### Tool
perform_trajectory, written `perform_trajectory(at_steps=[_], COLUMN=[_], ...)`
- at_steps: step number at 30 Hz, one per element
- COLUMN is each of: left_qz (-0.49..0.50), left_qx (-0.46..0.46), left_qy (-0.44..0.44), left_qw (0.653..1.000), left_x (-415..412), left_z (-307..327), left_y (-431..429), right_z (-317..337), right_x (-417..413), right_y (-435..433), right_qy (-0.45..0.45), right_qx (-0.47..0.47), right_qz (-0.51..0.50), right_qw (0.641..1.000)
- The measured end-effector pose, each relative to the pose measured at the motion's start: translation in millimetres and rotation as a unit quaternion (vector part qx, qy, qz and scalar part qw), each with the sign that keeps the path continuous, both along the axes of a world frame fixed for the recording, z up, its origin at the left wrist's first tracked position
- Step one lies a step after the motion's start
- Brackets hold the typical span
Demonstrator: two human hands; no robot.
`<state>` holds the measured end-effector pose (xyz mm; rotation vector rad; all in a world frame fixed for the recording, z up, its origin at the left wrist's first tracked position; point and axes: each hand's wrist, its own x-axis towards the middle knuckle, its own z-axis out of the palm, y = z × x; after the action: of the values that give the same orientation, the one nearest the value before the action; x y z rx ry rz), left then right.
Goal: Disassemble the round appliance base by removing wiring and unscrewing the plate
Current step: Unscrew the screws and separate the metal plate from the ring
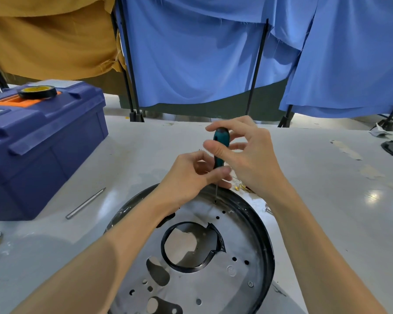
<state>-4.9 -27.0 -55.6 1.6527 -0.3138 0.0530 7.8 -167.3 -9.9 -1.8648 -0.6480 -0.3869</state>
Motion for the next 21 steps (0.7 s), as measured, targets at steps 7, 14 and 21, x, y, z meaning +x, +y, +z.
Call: perform_trajectory(at_steps=[7, 14, 21], left_qz=[-0.042, -0.028, -0.047], left_qx=[-0.069, -0.055, -0.079], left_qy=[0.001, 0.007, 0.017], left_qw=[0.997, 0.998, 0.996], left_x=[2.8, -0.6, 2.2], left_z=[1.4, 1.0, -1.2], left_y=[0.0, -1.0, 1.1], right_z=[2.4, 3.0, 6.3], right_x=[-0.4, -1.2, -2.7], right_y=[-3.8, 0.0, -3.4], right_qy=[0.035, -0.023, 0.01], right_qx=[0.046, -0.005, 0.016], right_qz=[0.05, -0.006, 0.042], right_qw=[0.997, 1.0, 0.999])
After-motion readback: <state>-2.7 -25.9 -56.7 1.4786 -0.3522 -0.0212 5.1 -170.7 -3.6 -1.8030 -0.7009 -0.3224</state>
